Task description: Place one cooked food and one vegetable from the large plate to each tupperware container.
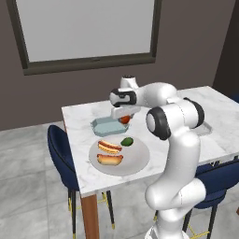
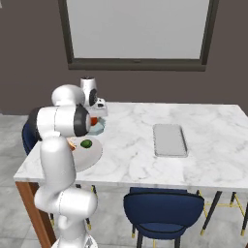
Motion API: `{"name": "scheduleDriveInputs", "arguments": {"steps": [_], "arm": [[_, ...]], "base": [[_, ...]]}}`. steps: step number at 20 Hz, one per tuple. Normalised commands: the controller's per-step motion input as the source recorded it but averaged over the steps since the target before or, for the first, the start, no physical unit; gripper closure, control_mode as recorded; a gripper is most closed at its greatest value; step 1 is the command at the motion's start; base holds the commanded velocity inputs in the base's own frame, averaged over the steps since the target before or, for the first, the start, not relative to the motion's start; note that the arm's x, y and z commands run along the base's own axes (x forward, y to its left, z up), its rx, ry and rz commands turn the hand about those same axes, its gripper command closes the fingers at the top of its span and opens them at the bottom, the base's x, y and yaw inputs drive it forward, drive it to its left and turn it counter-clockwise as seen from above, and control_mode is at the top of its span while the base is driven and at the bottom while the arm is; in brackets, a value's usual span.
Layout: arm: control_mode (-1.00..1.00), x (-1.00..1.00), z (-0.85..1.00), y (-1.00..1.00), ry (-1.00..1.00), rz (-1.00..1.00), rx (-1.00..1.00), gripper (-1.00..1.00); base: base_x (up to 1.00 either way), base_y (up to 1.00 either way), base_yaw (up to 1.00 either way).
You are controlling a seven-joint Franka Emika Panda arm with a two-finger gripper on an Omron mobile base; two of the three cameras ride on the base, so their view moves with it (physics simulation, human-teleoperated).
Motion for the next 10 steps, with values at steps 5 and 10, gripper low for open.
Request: {"name": "scheduleDriveInputs", "arguments": {"steps": [5,10], "arm": [[-1.00,0.51,-0.20,0.23,-0.04,0.00,0.00,1.00],[-1.00,0.24,-0.18,-0.03,0.00,0.00,0.00,1.00]], "base": [[0.00,0.00,0.00],[0.00,0.00,0.00]]}}
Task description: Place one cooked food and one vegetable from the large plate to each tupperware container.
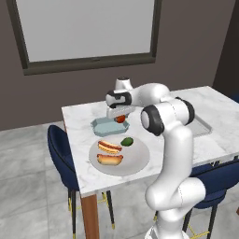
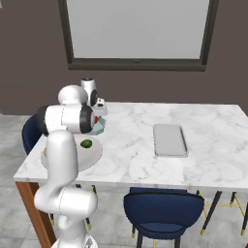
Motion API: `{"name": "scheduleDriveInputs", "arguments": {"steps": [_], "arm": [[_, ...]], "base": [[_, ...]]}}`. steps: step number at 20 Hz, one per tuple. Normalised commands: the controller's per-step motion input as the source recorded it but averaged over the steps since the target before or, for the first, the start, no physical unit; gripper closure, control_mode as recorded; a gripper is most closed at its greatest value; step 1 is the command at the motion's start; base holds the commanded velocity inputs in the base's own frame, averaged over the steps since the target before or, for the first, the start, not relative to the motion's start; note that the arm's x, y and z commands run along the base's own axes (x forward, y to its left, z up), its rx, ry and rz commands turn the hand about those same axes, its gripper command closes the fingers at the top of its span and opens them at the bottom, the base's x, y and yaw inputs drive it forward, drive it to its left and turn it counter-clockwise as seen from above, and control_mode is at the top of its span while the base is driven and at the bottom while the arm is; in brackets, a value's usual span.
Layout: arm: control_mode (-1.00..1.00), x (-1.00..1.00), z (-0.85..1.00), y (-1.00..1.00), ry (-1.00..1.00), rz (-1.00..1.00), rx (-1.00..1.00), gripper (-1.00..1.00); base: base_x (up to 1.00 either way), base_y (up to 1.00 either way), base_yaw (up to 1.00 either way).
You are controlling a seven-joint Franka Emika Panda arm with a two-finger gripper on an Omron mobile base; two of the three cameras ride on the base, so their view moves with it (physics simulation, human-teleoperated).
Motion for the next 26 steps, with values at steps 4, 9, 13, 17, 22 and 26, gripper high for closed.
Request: {"name": "scheduleDriveInputs", "arguments": {"steps": [4,9,13,17,22,26], "arm": [[-1.00,0.02,-0.26,-0.03,0.00,-0.02,0.00,1.00],[-1.00,0.00,-0.17,0.00,-0.01,-0.01,0.00,1.00],[-1.00,0.13,0.00,0.00,0.00,0.00,0.00,1.00],[-1.00,0.11,-0.05,0.00,0.00,0.00,0.00,1.00],[-1.00,0.10,-0.12,0.00,0.00,0.00,0.00,1.00],[-1.00,0.05,-0.07,0.00,0.00,0.00,0.00,1.00]], "base": [[0.00,0.00,0.00],[0.00,0.00,0.00],[0.00,0.00,0.00],[0.00,0.00,0.00],[0.00,0.00,0.00],[0.00,0.00,0.00]]}}
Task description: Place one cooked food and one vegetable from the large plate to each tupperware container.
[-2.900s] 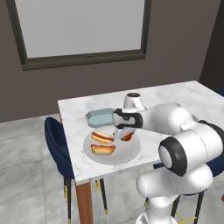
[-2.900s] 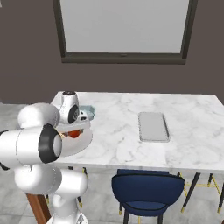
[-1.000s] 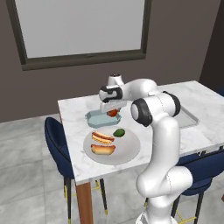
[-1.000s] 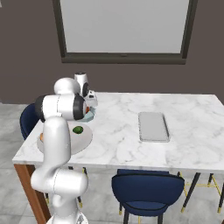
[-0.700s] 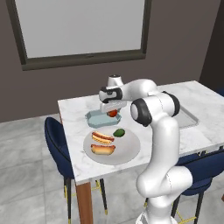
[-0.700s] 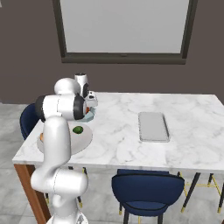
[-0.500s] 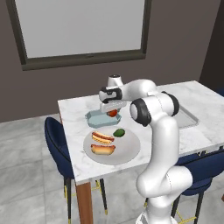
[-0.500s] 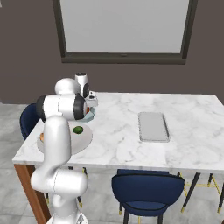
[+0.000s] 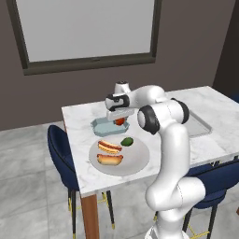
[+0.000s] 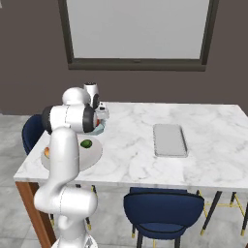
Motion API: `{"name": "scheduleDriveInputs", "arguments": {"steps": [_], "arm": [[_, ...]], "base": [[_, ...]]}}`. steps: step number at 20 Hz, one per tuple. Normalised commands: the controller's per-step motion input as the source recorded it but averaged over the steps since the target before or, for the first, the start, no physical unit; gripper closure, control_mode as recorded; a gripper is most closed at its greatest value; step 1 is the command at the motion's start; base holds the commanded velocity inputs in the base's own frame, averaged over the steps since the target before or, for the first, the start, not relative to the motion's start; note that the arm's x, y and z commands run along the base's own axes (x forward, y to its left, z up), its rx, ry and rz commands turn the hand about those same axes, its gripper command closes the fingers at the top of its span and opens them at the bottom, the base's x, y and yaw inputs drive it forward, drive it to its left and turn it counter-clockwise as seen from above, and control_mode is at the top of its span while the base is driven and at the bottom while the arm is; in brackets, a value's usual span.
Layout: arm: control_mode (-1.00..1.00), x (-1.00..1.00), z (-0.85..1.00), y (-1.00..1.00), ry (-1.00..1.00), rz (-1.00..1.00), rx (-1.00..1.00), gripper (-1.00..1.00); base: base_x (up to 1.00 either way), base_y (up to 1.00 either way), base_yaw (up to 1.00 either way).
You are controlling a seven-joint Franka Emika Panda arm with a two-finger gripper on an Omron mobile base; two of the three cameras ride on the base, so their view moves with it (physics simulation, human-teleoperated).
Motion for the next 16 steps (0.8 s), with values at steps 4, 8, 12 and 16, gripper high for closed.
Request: {"name": "scheduleDriveInputs", "arguments": {"steps": [4,8,12,16], "arm": [[-1.00,0.00,-0.01,0.02,0.00,0.00,0.00,1.00],[-1.00,0.00,0.00,0.06,0.00,0.00,0.00,-1.00],[-1.00,0.00,0.00,0.00,0.00,0.00,0.00,-1.00],[-1.00,0.00,0.00,0.00,0.00,0.00,0.00,-1.00]], "base": [[0.00,0.00,0.00],[0.00,0.00,0.00],[0.00,0.00,0.00],[0.00,0.00,0.00]]}}
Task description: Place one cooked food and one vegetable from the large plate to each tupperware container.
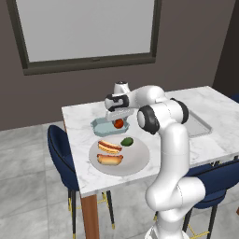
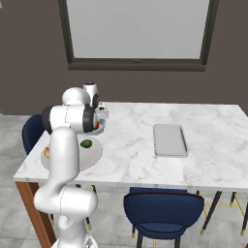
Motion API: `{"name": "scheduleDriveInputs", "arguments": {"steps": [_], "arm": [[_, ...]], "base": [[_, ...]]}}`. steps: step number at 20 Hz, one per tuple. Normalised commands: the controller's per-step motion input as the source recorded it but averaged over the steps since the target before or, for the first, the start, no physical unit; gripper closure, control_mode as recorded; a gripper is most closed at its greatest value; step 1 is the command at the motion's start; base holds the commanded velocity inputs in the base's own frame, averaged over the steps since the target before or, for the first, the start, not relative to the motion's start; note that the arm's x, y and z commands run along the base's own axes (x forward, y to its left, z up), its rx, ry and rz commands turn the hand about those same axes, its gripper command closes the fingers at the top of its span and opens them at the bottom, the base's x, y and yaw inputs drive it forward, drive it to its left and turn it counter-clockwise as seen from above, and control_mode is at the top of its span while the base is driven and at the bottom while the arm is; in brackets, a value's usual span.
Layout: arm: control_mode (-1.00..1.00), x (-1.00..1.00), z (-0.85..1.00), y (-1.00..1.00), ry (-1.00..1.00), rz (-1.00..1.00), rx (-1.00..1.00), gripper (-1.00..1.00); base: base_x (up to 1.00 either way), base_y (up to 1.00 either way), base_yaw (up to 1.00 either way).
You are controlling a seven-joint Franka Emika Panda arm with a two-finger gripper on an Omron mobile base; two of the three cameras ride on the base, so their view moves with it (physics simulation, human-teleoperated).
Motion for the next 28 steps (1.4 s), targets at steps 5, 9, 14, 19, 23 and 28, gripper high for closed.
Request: {"name": "scheduleDriveInputs", "arguments": {"steps": [5,9,14,19,23,28], "arm": [[-1.00,0.00,0.00,0.00,0.00,0.00,0.00,-1.00],[-1.00,0.00,0.00,0.00,0.00,0.00,0.00,-1.00],[-1.00,-0.28,0.16,0.00,0.00,0.00,0.00,-1.00],[-1.00,-0.98,0.44,0.00,-0.11,0.00,0.00,-1.00],[-1.00,-1.00,0.13,0.01,-0.03,0.07,0.00,-1.00],[-1.00,-0.92,0.03,0.09,0.00,0.11,-0.01,-1.00]], "base": [[0.00,0.00,0.00],[0.00,0.00,0.00],[0.00,0.00,0.00],[0.00,0.00,0.00],[0.00,0.00,0.00],[0.00,0.00,0.00]]}}
